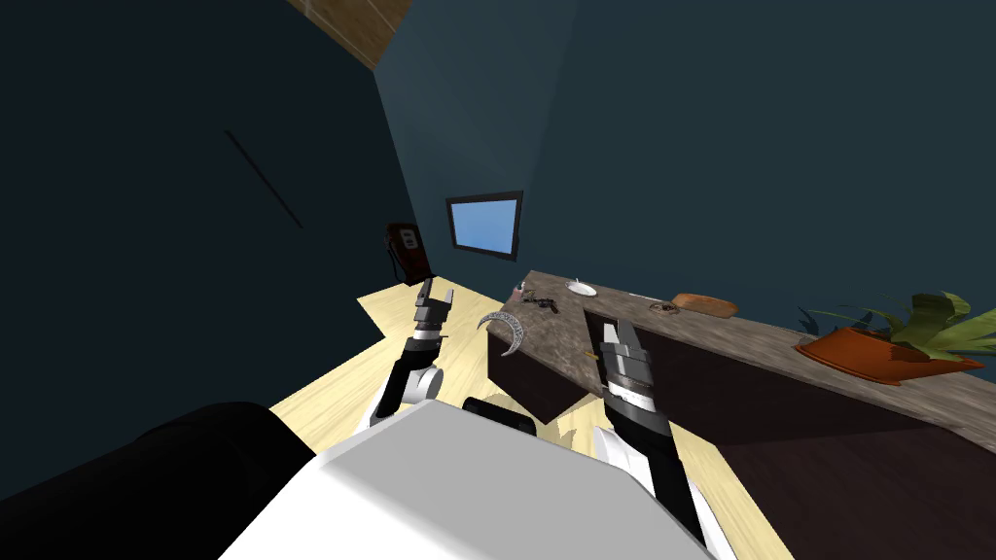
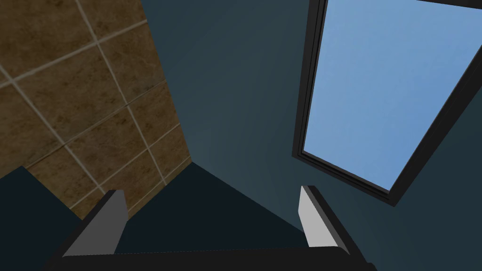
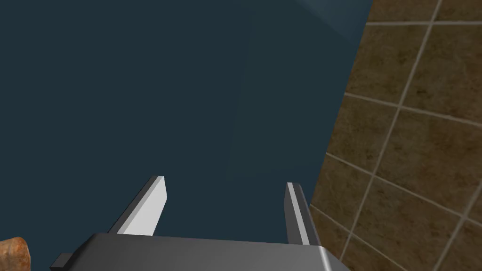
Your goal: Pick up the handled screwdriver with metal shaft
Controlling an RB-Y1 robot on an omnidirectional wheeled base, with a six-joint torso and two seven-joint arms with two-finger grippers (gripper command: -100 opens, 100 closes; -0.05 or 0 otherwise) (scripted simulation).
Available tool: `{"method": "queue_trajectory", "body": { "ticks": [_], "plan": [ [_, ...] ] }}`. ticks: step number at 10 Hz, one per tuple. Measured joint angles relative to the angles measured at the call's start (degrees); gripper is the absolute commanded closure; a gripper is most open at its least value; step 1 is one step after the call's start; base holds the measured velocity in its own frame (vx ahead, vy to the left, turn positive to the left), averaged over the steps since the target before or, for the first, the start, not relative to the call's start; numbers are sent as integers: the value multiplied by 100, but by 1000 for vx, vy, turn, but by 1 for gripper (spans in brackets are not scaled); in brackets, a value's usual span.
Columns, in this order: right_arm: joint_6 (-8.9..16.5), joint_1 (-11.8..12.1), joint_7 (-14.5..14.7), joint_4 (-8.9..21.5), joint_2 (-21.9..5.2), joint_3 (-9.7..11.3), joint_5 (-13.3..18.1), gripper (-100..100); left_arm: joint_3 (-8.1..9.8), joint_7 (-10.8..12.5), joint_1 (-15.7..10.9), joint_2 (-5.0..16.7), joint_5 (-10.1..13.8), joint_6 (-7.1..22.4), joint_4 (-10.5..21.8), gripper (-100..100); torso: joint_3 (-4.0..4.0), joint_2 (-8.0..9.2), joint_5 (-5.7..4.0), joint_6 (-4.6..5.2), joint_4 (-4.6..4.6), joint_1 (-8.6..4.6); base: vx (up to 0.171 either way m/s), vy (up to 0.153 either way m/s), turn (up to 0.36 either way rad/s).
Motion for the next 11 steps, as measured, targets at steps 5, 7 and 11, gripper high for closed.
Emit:
{"method": "queue_trajectory", "body": {
  "ticks": [5,7,11],
  "plan": [
    [-372,420,60,610,-681,452,487,-100,0,0,-1,0,0,0,0,0,18,31,-3,1,7,-9,-69,-30,-10],
    [-518,722,169,880,-902,787,801,-100,0,0,-1,0,0,0,0,0,18,31,-3,0,7,-11,-66,-27,46],
    [-626,1016,257,1457,-1432,1142,1233,-100,0,0,-1,0,0,0,0,0,11,18,-2,-1,4,-5,-39,-10,50]
  ]
}}
